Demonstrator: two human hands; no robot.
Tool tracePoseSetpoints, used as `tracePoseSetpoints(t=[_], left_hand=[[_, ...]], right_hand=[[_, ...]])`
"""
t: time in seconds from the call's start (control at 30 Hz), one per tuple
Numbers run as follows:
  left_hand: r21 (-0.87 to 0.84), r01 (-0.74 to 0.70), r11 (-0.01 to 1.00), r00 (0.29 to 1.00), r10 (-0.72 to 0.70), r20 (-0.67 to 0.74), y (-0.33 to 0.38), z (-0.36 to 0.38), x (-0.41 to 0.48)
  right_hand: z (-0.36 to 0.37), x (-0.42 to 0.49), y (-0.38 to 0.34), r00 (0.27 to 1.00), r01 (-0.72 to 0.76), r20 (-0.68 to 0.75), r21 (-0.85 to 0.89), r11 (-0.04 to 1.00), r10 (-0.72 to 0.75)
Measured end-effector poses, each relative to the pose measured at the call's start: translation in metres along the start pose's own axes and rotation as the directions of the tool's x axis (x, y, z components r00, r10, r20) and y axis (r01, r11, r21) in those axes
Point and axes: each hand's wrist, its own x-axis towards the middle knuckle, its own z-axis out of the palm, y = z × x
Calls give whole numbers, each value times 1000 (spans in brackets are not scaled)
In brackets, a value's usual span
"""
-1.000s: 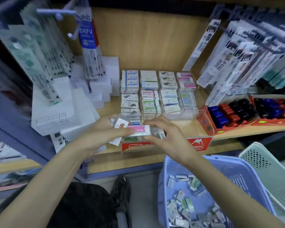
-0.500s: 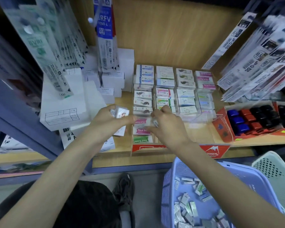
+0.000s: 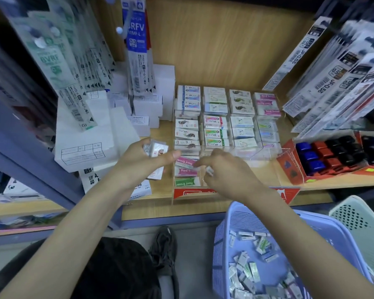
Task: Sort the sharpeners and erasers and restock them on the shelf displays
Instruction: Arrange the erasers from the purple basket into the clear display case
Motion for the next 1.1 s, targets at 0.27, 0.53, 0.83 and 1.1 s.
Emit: tracePoseSetpoints(t=[0.27, 0.53, 0.83, 1.1], left_hand=[[-53, 15, 999, 1000, -16, -12, 4, -6, -3], [-109, 5, 994, 999, -9, -34, 7, -8, -3], [-73, 10, 997, 998, -14, -65, 7, -4, -2], [-51, 14, 999, 1000, -15, -18, 6, 10, -6]], right_hand=[[-19, 17, -8, 995, 96, -34, 96, 991, -93], [-8, 19, -25, 953, -288, 257, 607, 741, 161], [-9, 29, -26, 920, -380, 342, 653, 655, 193], [0, -12, -9, 928, -83, 40, 992, 100, 371]])
